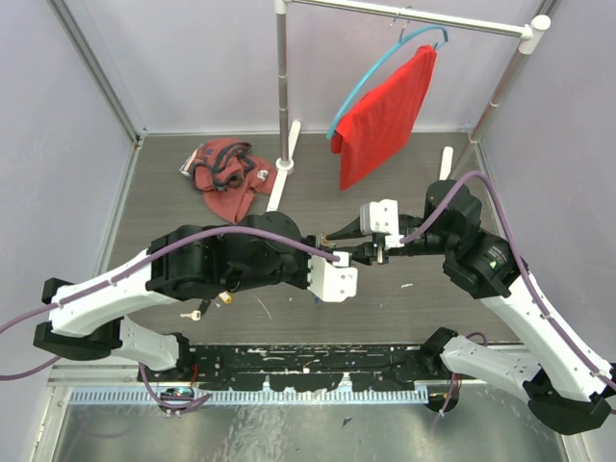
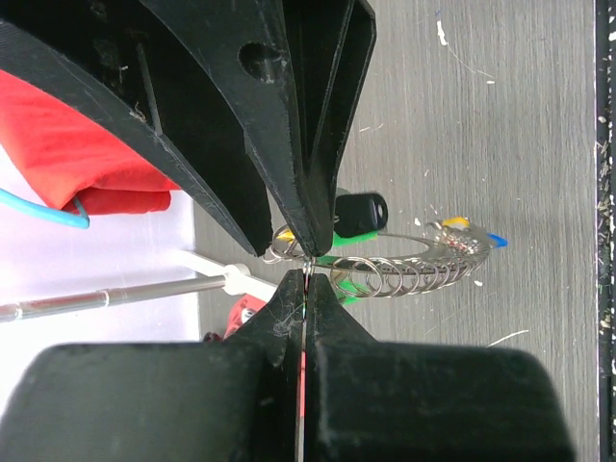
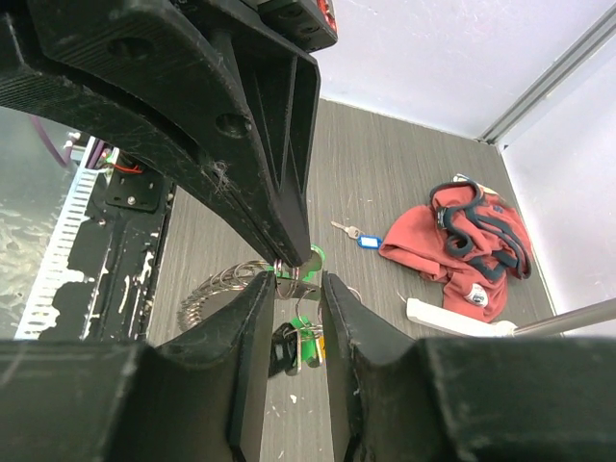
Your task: Put the keys on the keyring
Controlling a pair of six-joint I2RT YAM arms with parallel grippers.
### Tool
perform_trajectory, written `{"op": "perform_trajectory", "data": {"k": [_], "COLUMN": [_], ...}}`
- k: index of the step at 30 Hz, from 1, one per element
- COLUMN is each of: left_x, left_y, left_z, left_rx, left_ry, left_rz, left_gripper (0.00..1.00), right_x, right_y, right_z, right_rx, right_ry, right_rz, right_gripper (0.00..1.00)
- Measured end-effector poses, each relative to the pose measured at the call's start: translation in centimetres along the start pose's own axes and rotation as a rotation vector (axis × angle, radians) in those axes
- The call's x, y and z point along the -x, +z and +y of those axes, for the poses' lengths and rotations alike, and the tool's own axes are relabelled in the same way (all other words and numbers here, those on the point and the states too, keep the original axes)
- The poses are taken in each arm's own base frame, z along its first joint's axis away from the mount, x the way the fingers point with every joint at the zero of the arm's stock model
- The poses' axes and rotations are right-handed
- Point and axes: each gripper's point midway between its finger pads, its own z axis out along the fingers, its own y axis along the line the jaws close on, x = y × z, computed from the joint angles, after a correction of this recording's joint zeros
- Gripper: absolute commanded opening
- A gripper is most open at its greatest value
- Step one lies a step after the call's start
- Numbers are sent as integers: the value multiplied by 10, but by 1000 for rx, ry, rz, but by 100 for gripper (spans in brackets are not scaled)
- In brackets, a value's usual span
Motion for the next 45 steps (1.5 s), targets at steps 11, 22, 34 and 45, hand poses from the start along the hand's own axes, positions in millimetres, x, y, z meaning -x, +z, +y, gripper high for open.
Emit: {"op": "perform_trajectory", "data": {"k": [11, 22, 34, 45], "left_x": [-2, 2, 1, 6], "left_y": [4, 5, 5, -1], "left_z": [1, 4, 7, 14], "left_rx": [8, 22, 32, 92], "left_ry": [6, 7, 6, -42], "left_rz": [20, 6, 11, -51], "left_gripper": [0, 0, 0, 44], "right_x": [-1, -10, -11, -11], "right_y": [1, 5, 5, 3], "right_z": [1, 2, 2, 2], "right_rx": [7, 24, 25, 19], "right_ry": [2, 17, 6, -20], "right_rz": [0, 15, 20, 24], "right_gripper": [30, 23, 1, 1]}}
